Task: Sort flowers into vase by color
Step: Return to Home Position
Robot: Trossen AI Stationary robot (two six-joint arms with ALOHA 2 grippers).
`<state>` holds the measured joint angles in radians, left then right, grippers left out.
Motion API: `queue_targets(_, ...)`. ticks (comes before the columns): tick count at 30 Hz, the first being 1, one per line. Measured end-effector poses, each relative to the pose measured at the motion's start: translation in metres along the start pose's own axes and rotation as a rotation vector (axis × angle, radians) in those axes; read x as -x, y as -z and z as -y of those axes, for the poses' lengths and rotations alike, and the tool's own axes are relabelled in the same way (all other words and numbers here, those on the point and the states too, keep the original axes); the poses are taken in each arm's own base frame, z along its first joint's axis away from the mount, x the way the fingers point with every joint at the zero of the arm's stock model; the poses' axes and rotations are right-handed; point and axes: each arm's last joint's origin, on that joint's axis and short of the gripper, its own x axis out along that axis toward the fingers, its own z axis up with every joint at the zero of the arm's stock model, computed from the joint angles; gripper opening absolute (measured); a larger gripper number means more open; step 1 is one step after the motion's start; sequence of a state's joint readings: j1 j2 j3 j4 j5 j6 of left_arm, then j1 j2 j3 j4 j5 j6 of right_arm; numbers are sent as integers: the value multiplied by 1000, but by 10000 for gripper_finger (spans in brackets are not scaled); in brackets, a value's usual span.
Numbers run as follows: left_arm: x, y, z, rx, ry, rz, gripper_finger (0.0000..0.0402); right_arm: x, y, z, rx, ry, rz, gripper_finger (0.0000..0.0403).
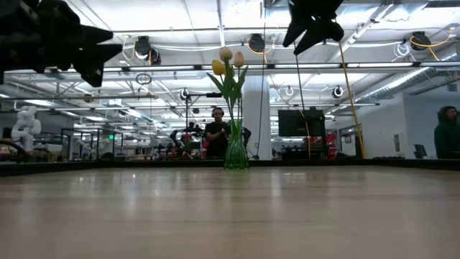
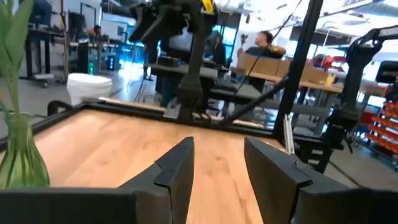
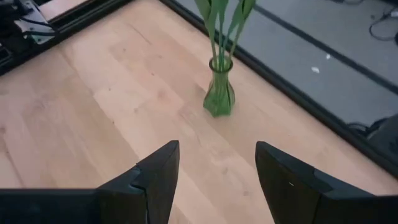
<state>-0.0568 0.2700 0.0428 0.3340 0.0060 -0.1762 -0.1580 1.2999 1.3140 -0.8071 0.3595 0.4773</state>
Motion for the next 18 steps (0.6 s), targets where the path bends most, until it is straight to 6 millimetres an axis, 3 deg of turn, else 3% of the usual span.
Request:
queue_targets(4,7,4,-1,2,-13,-47,148,1,3,-2,3,-3,-13,203)
queue_targets(9,19,-2,0,22,-1,27,148,2,4,-5,17,-13,-14,203)
queue_targets(18,22,-9,-4,-61,-65,23,148,8,9,-15,71,-75,-23,203)
